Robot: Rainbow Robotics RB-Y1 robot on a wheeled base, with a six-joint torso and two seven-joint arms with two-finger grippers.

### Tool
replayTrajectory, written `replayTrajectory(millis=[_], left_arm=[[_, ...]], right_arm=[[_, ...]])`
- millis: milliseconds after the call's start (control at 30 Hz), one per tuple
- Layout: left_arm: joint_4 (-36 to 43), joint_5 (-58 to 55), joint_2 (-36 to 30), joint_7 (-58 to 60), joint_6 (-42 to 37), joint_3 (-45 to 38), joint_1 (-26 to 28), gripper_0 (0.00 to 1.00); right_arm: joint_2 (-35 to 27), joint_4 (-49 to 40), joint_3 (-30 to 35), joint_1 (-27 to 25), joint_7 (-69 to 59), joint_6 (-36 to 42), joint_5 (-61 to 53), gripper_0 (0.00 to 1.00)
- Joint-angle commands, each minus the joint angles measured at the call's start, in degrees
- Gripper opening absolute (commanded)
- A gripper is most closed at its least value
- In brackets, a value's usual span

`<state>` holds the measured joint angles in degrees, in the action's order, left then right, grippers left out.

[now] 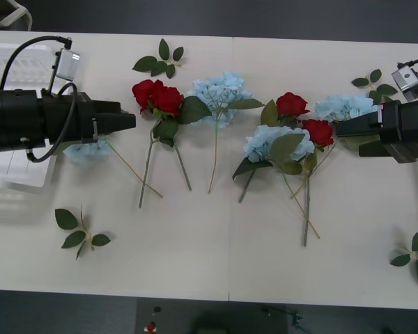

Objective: Put the red flowers into the right box and the blue flowers into the left box

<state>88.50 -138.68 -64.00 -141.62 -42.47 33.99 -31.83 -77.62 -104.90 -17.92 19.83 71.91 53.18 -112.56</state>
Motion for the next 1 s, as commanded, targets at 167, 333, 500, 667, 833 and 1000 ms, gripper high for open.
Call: replayTrajectory(millis=[167, 333, 500, 667, 833, 1000], left_arm=[[-6.06, 17.83, 9.59, 34.65, -7.62, -2.52, -8.07, 1.00], [2.03, 35.49, 9.94, 59.26, -9.91, -6.30, -8.60, 1.00], [9.50, 55.36, 12.84, 81.85, -23.53, -13.60, -8.78, 1.00], [16.79, 69.24, 13.99, 97.67, -36.71, -14.65, -8.78, 1.00], [23.47, 82.34, 16.80, 113.58, -49.02, -10.96, -9.48, 1.00], [27.52, 104.22, 17.68, 126.94, -50.07, 2.05, -9.66, 1.00]], right_arm=[[4.75, 3.83, -6.07, 8.65, -29.28, 2.90, 18.25, 1.00], [8.09, 9.28, -10.73, 12.25, -33.67, 3.25, 27.74, 1.00], [13.63, 15.78, -11.87, 14.19, -34.90, 3.25, 34.86, 1.00], [17.32, 20.88, -11.96, 15.50, -35.96, 3.25, 39.96, 1.00], [20.31, 25.89, -12.05, 17.09, -36.40, 3.16, 45.76, 1.00], [22.77, 30.81, -12.14, 18.40, -36.31, 2.99, 49.98, 1.00]])
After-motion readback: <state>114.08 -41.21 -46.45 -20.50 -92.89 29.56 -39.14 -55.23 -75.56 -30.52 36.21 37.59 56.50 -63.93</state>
